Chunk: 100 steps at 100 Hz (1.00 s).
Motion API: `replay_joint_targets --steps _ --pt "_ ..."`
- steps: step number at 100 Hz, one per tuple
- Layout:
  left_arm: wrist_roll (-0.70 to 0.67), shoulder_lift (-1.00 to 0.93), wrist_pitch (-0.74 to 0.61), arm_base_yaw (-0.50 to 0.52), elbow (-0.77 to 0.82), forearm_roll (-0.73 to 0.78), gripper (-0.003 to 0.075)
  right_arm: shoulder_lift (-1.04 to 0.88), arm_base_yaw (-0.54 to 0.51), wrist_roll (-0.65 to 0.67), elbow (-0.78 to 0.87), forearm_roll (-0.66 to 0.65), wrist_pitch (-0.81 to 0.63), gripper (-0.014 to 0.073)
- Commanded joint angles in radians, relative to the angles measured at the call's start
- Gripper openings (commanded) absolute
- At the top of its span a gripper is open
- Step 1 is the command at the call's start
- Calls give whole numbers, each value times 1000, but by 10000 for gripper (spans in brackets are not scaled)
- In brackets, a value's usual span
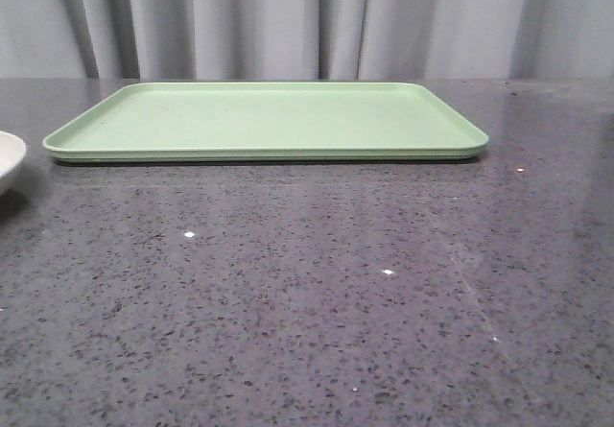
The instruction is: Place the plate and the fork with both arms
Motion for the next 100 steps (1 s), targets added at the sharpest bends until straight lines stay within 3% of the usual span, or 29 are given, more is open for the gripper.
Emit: replay_joint_targets --steps 1,83,100 --pt "-2 -31 -83 1 14 -4 -20 -24 -7 -8 -5 -14 -82 -56" --pt "-2 -31 -77 1 2 -3 -20 -22 -7 -8 -11 -14 -99 -56" --pt "-5 -17 -60 1 -59 -35 -21 13 -7 -8 -85 -14 -14 -57"
